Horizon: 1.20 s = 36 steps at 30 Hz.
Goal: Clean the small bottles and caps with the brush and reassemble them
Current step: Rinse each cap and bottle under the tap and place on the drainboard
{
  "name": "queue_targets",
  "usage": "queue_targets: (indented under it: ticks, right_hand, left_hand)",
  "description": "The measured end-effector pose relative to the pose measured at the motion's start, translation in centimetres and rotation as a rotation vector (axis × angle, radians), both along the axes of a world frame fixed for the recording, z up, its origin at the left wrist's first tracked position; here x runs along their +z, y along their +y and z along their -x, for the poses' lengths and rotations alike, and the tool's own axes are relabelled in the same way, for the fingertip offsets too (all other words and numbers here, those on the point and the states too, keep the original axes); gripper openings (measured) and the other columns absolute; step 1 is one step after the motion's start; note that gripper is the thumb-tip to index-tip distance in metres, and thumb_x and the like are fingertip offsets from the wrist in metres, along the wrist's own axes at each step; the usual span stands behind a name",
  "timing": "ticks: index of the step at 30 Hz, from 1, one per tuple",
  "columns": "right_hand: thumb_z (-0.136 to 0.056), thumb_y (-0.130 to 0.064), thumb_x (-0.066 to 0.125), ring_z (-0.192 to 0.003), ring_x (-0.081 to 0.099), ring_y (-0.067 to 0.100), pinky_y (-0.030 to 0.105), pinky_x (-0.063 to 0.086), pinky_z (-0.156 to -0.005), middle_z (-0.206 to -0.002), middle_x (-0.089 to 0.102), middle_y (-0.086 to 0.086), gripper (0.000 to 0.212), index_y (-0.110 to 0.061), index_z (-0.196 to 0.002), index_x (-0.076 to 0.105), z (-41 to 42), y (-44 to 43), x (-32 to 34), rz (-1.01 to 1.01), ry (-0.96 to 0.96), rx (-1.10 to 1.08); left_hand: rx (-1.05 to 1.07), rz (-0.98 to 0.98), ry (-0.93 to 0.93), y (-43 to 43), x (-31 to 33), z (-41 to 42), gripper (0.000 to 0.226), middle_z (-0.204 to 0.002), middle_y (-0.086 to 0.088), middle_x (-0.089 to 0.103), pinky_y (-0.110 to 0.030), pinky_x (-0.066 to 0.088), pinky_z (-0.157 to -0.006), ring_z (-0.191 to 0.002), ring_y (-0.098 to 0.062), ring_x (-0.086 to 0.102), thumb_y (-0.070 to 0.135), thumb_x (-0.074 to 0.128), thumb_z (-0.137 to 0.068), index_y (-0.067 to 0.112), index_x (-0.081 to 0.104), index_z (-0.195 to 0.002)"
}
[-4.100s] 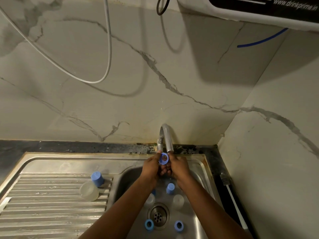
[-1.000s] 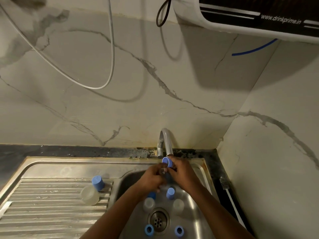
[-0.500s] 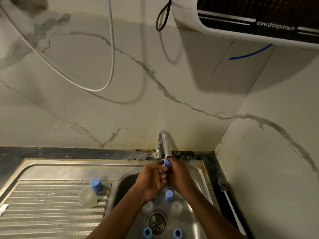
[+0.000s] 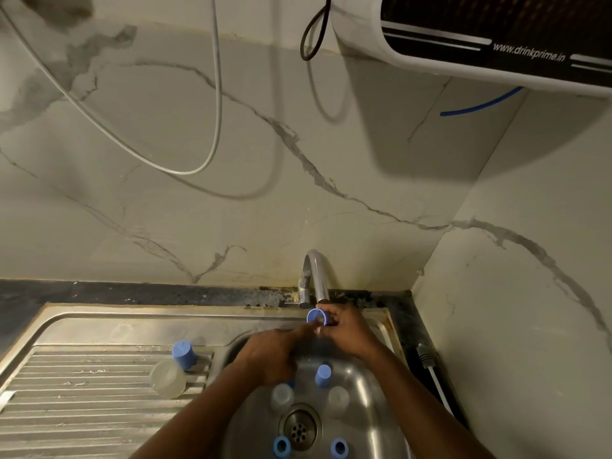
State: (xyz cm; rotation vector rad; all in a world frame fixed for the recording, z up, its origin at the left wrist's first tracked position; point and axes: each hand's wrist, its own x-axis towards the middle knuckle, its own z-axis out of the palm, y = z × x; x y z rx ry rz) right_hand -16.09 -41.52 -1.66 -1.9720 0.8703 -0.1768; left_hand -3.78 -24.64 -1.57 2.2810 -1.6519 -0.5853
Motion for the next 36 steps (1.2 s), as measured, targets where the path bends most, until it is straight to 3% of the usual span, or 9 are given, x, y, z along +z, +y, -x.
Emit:
queue_targets:
  ticks: [6,11,13,15,18,23,26,31,36]
  right_hand:
    - [-0.087,-0.006,0.081,-0.097,0.077,0.020,0.040,0.062,-0.093,-0.100,0.080,0.000,0.031,-0.032,-0.103,0.077,0.5,0.4,2.0,-0.195,-0.060,-0.028]
    - [-0.084,-0.016,0.086,-0.092,0.071,0.008,0.028,0.059,-0.087,-0.102,0.077,-0.004,0.028,-0.020,-0.109,0.074,-0.4,1.1,2.9,-0.010,-0.029,-0.088]
    - [-0.085,-0.021,0.085,-0.087,0.069,0.006,0.021,0.054,-0.079,-0.097,0.075,-0.005,0.026,-0.018,-0.109,0.075,-0.7,1.4,2.9,0.057,-0.027,-0.129]
    - [-0.088,-0.024,0.083,-0.085,0.069,0.005,0.020,0.053,-0.077,-0.095,0.074,-0.005,0.023,-0.018,-0.109,0.076,-0.8,1.7,2.6,0.101,-0.028,-0.147]
    - [-0.094,-0.025,0.076,-0.089,0.072,0.010,0.029,0.058,-0.086,-0.098,0.078,-0.004,0.016,-0.022,-0.110,0.077,-0.6,1.7,2.2,0.083,-0.079,-0.140]
    - [-0.102,-0.022,0.065,-0.090,0.076,0.021,0.036,0.062,-0.086,-0.092,0.080,0.000,0.016,-0.024,-0.109,0.079,-0.1,1.5,1.6,-0.148,-0.188,-0.176]
    - [-0.101,-0.015,0.063,-0.093,0.076,0.032,0.043,0.062,-0.087,-0.094,0.080,0.008,0.018,-0.017,-0.109,0.079,0.1,1.7,1.0,-0.322,-0.247,-0.247]
    - [-0.103,-0.010,0.057,-0.088,0.074,0.031,0.045,0.060,-0.088,-0.094,0.078,0.020,0.020,-0.005,-0.107,0.075,0.9,2.9,1.6,-0.522,-0.280,-0.229]
    - [-0.105,-0.015,0.056,-0.085,0.077,0.028,0.038,0.061,-0.078,-0.093,0.078,0.017,0.020,-0.007,-0.111,0.074,1.8,5.6,2.7,-0.636,-0.222,-0.169]
  left_hand:
    - [0.024,-0.047,-0.338,0.7,0.5,-0.3,0.103,-0.140,-0.015,0.048,-0.040,0.053,-0.097,-0.111,-0.027,0.061,0.035,0.060,-0.103,0.062,-0.026,-0.152]
    - [0.150,0.027,-0.286,-0.3,-0.4,2.1,0.099,-0.128,-0.005,0.061,-0.034,0.053,-0.090,-0.100,-0.019,0.064,0.033,0.065,-0.099,0.049,-0.011,-0.162]
    - [0.229,0.094,-0.087,-0.9,-0.5,2.9,0.082,-0.116,0.003,0.068,-0.029,0.053,-0.089,-0.098,-0.013,0.066,0.030,0.068,-0.096,0.041,0.019,-0.161]
    - [0.286,0.171,0.296,-1.5,-0.3,3.2,0.064,-0.113,0.005,0.072,-0.026,0.055,-0.089,-0.099,-0.010,0.069,0.022,0.072,-0.093,0.032,0.045,-0.150]
    - [0.377,0.275,0.879,-1.4,0.6,3.3,0.039,-0.099,-0.007,0.075,-0.034,0.061,-0.077,-0.079,-0.019,0.072,0.007,0.067,-0.097,0.023,0.060,-0.131]
    - [0.527,0.386,1.170,-1.1,0.9,2.8,0.035,-0.094,-0.015,0.077,-0.039,0.061,-0.078,-0.081,-0.022,0.071,0.001,0.061,-0.099,0.020,0.068,-0.128]
    - [0.566,0.462,1.155,-0.8,1.3,2.7,0.032,-0.101,-0.013,0.078,-0.038,0.063,-0.078,-0.084,-0.023,0.075,0.002,0.067,-0.097,0.019,0.069,-0.124]
    - [0.493,0.477,0.851,0.4,0.4,1.6,0.059,-0.110,0.002,0.074,-0.040,0.065,-0.086,-0.097,-0.016,0.076,0.013,0.086,-0.083,0.033,0.061,-0.132]
    - [0.439,0.553,0.806,2.7,0.4,2.2,0.033,-0.105,0.003,0.080,-0.023,0.060,-0.079,-0.097,-0.011,0.077,0.022,0.086,-0.088,0.018,0.074,-0.118]
